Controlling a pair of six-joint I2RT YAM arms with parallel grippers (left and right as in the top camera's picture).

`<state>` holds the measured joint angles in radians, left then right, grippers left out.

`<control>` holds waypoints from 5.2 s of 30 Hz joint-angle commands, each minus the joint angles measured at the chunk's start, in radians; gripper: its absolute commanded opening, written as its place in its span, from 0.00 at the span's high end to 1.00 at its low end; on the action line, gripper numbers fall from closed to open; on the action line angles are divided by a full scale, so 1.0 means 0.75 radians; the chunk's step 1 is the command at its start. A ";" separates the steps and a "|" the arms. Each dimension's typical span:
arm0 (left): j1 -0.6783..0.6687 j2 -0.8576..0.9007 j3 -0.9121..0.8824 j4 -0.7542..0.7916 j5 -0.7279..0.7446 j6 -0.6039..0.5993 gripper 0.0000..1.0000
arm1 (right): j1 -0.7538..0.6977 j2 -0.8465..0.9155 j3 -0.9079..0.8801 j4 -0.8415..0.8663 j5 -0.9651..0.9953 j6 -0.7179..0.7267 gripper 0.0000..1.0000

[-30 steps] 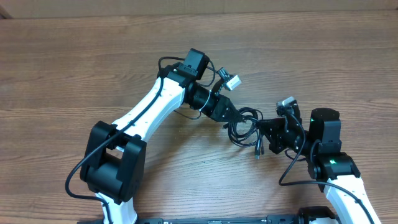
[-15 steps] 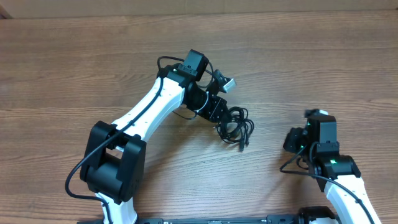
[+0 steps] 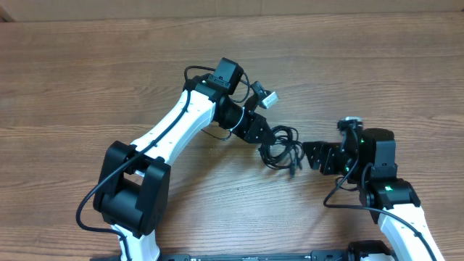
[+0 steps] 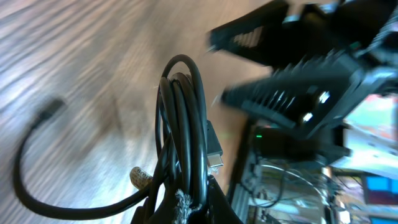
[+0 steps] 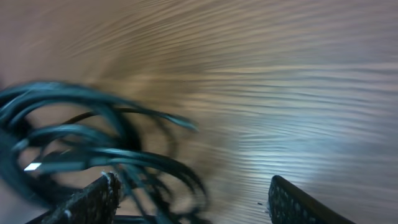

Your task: Untangle cables

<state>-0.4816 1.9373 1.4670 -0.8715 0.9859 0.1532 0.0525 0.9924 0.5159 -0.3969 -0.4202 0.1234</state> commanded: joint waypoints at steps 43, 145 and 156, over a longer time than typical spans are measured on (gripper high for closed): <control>0.007 -0.033 0.030 -0.036 0.036 0.065 0.96 | -0.003 0.203 0.015 -0.306 0.813 0.723 0.77; -0.075 0.036 0.027 -0.023 -0.510 0.015 0.40 | -0.003 0.089 0.102 -0.293 0.475 0.364 0.15; -0.077 0.041 0.027 -0.017 -0.689 0.010 0.34 | -0.003 0.089 0.102 -0.312 0.475 0.364 0.15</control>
<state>-0.5308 1.9491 1.4670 -0.8871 0.5694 0.1528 0.0532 1.0706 0.5648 -0.6281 -0.0738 0.3923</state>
